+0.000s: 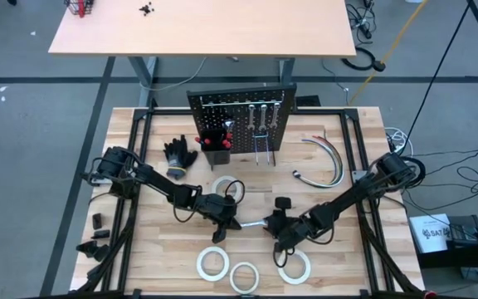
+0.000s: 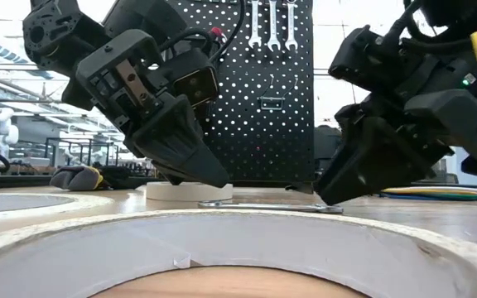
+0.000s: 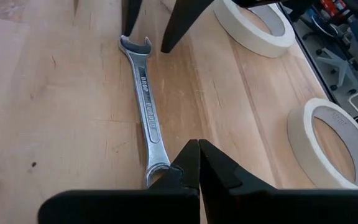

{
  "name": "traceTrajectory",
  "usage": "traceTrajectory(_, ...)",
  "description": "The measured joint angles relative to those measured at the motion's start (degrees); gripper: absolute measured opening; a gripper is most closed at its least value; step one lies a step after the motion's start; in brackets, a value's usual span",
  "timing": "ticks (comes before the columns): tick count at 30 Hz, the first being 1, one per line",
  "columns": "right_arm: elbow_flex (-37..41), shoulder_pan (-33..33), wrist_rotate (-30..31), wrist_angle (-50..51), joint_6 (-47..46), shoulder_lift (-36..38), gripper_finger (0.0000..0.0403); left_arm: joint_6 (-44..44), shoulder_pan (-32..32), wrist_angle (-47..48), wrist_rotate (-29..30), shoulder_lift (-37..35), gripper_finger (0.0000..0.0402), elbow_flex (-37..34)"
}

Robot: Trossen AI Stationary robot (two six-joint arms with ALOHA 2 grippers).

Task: Hang tools onto peg board
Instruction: Hang the silver wrench on the peg board

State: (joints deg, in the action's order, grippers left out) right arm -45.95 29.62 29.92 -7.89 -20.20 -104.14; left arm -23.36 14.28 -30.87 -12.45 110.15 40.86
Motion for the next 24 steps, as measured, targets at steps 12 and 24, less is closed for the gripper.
traceTrajectory(12, -0.32, -4.05, -8.76, -1.66, -10.80, -4.66, 0.0136, 7.32, 2.53, 8.07, 9.72, -8.03, 0.0000, -0.67)
traceTrajectory(24, -0.24, -4.82, -11.54, -2.06, -16.86, -4.79, 0.0024, 10.25, 6.02, 17.83, 18.56, -12.28, 0.0029, -0.37)
